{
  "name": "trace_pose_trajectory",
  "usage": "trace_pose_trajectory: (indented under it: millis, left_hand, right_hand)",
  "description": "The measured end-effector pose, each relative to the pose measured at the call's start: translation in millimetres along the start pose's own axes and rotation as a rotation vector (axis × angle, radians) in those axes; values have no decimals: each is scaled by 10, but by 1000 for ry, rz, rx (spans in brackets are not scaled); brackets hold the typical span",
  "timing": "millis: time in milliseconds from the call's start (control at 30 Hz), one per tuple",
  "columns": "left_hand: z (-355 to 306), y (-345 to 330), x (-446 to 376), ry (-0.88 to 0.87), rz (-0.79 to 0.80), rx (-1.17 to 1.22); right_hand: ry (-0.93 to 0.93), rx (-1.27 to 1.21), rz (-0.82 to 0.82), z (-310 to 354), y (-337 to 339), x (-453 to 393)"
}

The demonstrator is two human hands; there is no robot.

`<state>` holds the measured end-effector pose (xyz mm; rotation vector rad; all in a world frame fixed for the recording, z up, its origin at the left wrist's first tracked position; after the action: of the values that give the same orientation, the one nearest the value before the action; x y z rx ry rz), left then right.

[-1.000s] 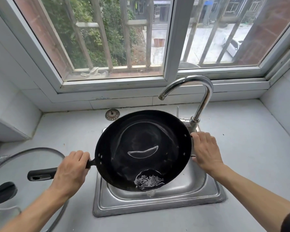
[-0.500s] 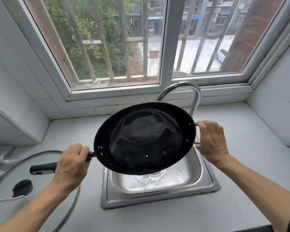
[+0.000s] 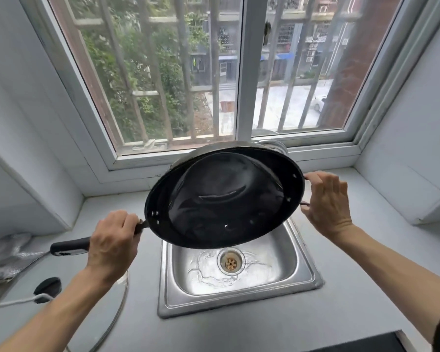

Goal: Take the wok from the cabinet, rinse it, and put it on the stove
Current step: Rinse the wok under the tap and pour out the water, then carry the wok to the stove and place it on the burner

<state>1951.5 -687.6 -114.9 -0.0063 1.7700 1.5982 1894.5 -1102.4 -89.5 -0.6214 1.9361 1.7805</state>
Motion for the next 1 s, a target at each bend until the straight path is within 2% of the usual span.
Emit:
trace_pose_trajectory:
  millis: [200,400,567,767,1000]
  left_hand:
    - [-140,59,29,6,28,-25]
    - [-287,-48,-16,6,142,-12]
    - [-421,-58,-105,-21,194,-31]
    - [-589,12,-369,-157,182,-42]
    - [-983,126,-515,-409,141,30]
  right_hand:
    - [36,-15,94,-75,-30,51]
    - [104,-34,359,-281,-307,121]
    - [150,-18,552,-468,-287,252]
    - [80,0,655,-627,110,427]
    - [-85,62,757,-761,881,1044]
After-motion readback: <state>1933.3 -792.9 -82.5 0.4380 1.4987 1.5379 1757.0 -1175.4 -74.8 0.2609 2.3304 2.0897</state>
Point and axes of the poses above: each hand's wrist, its own x-axis away from the middle knuckle, its own y-axis out of the back of the hand, z = x × y, the point moved 10 cm from there along -x, towards the middle knuckle, and after that the axes turned 9 degrees about z, right-handed, at the moved point
